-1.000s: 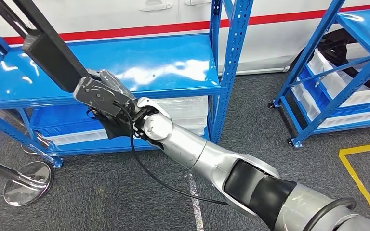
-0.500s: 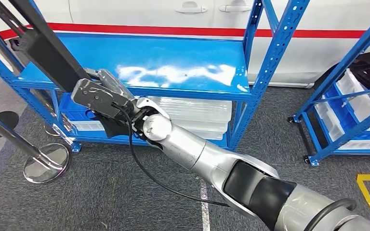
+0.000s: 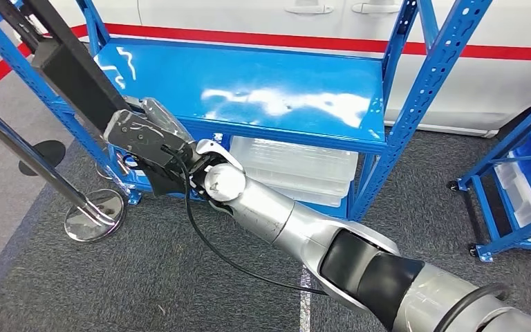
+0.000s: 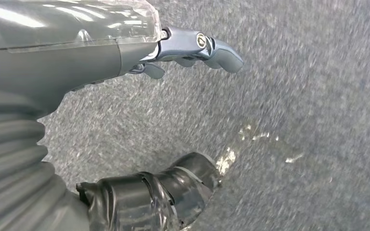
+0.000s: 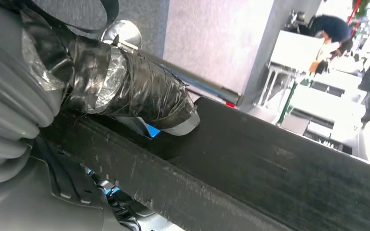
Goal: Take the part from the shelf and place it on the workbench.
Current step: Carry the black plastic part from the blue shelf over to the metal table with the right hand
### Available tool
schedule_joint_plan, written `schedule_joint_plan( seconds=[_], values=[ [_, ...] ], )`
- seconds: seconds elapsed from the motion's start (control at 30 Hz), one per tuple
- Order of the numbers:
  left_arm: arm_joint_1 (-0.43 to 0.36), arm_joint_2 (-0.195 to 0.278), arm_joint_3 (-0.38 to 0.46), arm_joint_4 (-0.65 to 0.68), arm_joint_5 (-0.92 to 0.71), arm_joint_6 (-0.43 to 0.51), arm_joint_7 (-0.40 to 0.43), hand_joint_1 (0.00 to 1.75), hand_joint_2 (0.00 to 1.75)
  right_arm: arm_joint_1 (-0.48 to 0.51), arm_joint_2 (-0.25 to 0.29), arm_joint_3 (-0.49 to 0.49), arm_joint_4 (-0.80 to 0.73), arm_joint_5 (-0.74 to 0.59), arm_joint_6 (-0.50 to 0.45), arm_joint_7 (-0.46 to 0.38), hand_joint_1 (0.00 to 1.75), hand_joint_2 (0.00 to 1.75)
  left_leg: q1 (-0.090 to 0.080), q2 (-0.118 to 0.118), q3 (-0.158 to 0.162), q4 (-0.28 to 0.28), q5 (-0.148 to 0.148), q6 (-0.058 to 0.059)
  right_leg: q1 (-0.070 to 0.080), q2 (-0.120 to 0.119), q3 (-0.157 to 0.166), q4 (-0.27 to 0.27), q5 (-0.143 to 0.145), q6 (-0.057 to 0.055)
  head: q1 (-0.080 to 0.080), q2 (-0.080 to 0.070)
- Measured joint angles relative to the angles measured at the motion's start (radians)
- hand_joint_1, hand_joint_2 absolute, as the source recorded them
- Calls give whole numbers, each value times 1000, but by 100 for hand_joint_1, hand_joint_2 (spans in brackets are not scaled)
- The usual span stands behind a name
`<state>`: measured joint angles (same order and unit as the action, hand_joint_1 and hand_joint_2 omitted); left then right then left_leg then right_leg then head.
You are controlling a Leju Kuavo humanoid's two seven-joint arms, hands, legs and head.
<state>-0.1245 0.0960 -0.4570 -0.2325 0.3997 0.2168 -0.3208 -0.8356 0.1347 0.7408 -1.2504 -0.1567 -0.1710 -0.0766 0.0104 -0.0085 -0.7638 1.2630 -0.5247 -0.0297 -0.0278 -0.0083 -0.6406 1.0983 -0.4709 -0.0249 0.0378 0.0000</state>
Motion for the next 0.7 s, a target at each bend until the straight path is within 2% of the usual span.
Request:
schedule_joint_plan(
  seconds=[0.03, 0.07, 0.1, 0.13, 0.2, 0.23, 0.27, 0.33, 0.37, 0.4, 0.43, 0.47, 0.5, 0.53, 0.57, 0.6, 0.63, 0.7],
  values=[
    [0, 0, 0, 0, 1, 0, 0, 0, 175, 1, 0, 0, 1, -2, 1, -1, 175, 175, 1, 3, -22, 41, -10, -1, 0, -10, 0, 0, -1, -1, 0, 0],
    [0, -1, 0, 0, 2, 1, 0, 0, 175, 1, 0, 0, 1, -5, 3, -3, 175, 175, 2, 4, -30, 53, -6, -1, 1, -20, 1, 0, -2, -2, 0, 0],
    [1, -1, 0, 0, 3, 1, 0, 0, 175, 2, 0, 0, 1, -10, 6, -6, 175, 175, 2, 6, -22, 35, 14, 2, 2, -29, 2, 0, -4, -3, 0, 0],
    [1, -1, 0, 0, 4, 2, 0, 0, 175, 1, 0, 0, 1, -14, 8, -9, 175, 175, 0, 11, 5, -20, 47, 8, 4, -38, 5, -1, -5, -3, 0, 0],
    [-3, 3, 0, 0, 8, 5, -1, 0, 175, -1, 0, 0, -2, -18, 11, -13, 175, 175, -13, 49, 73, -153, 98, 28, 9, -57, 14, -7, -8, -2, 0, 0],
    [-6, 5, 0, 0, 9, 6, -1, 0, 175, -4, 0, -1, -4, -18, 10, -15, 175, 175, -21, 67, 97, -199, 110, 38, 11, -67, 18, -13, -8, 0, 0, 0],
    [-9, 7, 0, 0, 11, 7, -1, 0, 175, -6, -1, -1, -7, -18, 7, -16, 175, 175, -28, 77, 108, -222, 110, 46, 13, -76, 22, -20, -7, 2, 0, 0],
    [-10, 12, 0, 0, 13, 9, 0, 0, 175, -11, -2, -2, -12, -17, 2, -17, 175, 175, -32, 62, 116, -239, 114, 56, 16, -95, 31, -32, -6, 10, 0, 0],
    [-8, 13, 0, 0, 14, 10, 1, 0, 175, -13, -3, -3, -14, -17, -1, -17, 175, 175, -28, 52, 123, -252, 120, 58, 16, -88, 35, -33, -9, 14, 1, 0],
    [-7, 14, 0, 0, 15, 11, 3, 0, 175, -15, -4, -4, -17, -17, -2, -17, 175, 175, -25, 42, 132, -266, 125, 62, 16, -68, 33, -21, -19, 17, 1, 0],
    [-7, 14, 0, 0, 16, 13, 4, 0, 175, -19, -7, -5, -19, -15, -3, -17, 175, 175, -21, 32, 140, -278, 130, 65, 15, -42, 18, 14, -39, 18, 2, 0],
    [-9, 14, 0, 0, 19, 14, 5, 0, 175, -21, -11, -6, -20, -12, -4, -17, 175, 175, -18, 21, 144, -283, 133, 68, 14, -15, -7, 66, -64, 18, 2, 0],
    [-12, 14, 0, 0, 22, 15, 5, 0, 175, -22, -15, -8, -21, -7, -6, -17, 175, 175, -18, 9, 144, -283, 133, 72, 14, 0, -40, 129, -90, 18, 2, 0],
    [-14, 14, 0, 0, 27, 16, 5, 0, 175, -20, -20, -10, -21, -3, -7, -17, 175, 175, -18, -4, 144, -281, 132, 73, 14, 6, -70, 185, -107, 19, 2, 0],
    [-15, 14, 0, 0, 32, 18, 4, 0, 175, -16, -26, -12, -22, 0, -8, -17, 175, 175, -18, -19, 144, -277, 130, 72, 14, 7, -88, 211, -106, 22, 2, 0],
    [-14, 14, 0, 0, 39, 21, 2, 0, 175, -11, -31, -14, -23, 1, -8, -18, 175, 175, -17, -34, 142, -271, 126, 70, 14, 9, -91, 206, -88, 24, 2, 0],
    [-13, 15, 0, 0, 46, 26, 0, 0, 175, -8, -35, -17, -26, 0, -8, -20, 175, 175, -15, -48, 140, -260, 121, 66, 11, 13, -76, 164, -55, 28, 2, 0],
    [-14, 21, 1, 0, 64, 36, -6, 0, 175, -6, -43, -26, -35, -3, -12, -27, 175, 175, -11, -74, 125, -229, 106, 53, 2, 49, -31, 55, -4, 34, 3, 0]
  ],
)
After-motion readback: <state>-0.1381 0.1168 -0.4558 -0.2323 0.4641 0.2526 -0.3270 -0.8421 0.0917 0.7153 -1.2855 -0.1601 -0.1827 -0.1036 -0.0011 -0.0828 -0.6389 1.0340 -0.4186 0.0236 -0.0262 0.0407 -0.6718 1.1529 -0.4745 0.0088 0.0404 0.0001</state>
